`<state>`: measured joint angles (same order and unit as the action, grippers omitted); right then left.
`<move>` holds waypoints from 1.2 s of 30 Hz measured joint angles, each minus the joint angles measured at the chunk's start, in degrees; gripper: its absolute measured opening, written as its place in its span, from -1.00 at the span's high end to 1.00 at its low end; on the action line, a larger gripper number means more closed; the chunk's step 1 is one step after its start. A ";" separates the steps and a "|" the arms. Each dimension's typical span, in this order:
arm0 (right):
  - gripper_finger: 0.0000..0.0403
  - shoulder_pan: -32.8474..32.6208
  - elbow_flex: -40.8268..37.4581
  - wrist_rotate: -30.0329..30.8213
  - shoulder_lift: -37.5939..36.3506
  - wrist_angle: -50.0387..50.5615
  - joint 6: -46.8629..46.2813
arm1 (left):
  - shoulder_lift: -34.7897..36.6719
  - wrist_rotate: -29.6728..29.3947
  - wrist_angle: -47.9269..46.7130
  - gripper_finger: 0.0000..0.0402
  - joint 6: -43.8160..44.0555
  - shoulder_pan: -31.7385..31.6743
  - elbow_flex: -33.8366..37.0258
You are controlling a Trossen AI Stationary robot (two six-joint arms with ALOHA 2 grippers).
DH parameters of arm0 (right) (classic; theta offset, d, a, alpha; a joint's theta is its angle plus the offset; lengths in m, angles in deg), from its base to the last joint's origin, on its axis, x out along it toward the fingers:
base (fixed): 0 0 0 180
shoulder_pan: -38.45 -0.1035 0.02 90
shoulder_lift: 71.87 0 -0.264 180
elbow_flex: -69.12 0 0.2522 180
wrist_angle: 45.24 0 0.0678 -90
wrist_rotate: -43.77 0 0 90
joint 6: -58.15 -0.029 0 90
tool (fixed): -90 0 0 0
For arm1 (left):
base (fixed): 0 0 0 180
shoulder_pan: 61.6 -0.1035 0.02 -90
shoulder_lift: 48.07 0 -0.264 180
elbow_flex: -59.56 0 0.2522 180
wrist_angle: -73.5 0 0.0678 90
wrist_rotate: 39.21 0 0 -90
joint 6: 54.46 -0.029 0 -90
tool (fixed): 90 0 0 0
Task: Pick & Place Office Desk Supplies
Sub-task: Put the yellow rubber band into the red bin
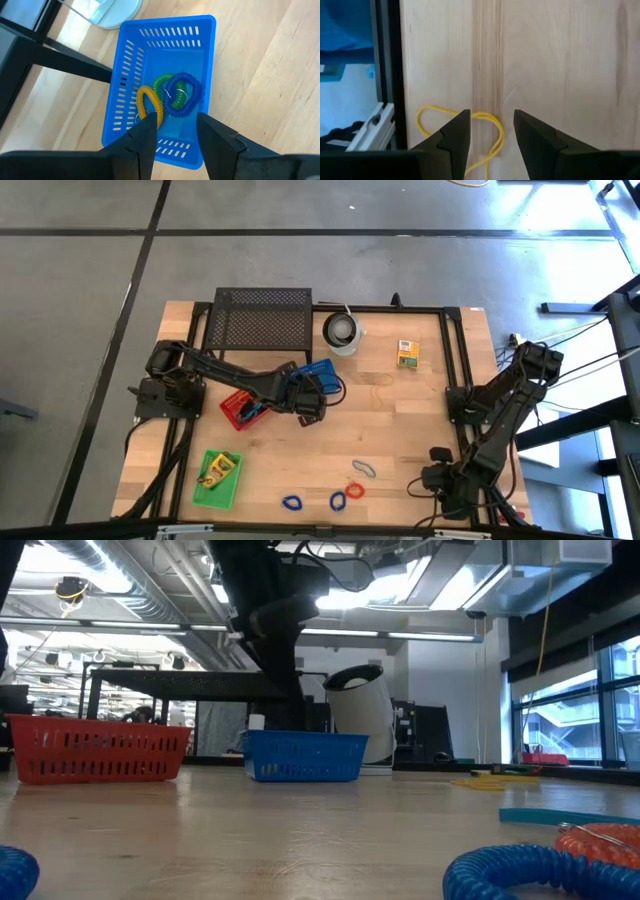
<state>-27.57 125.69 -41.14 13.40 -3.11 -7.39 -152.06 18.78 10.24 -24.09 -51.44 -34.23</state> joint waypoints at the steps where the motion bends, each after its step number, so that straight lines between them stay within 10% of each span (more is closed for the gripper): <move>1: 0.24 -0.26 0.00 -0.31 0.00 0.05 -0.01 | 0.00 0.02 0.00 0.35 0.19 0.00 0.00; 18: 0.28 -1.44 0.54 0.83 7.83 1.16 3.62 | 0.00 2.64 0.15 0.38 1.54 0.79 0.02; 36: 0.98 -1.26 0.99 1.33 7.53 2.62 12.47 | 0.00 2.56 0.13 0.43 1.88 4.98 0.02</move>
<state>-28.83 126.68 -39.81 20.93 -0.50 5.09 -152.06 21.34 10.38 -22.21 -46.47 -34.21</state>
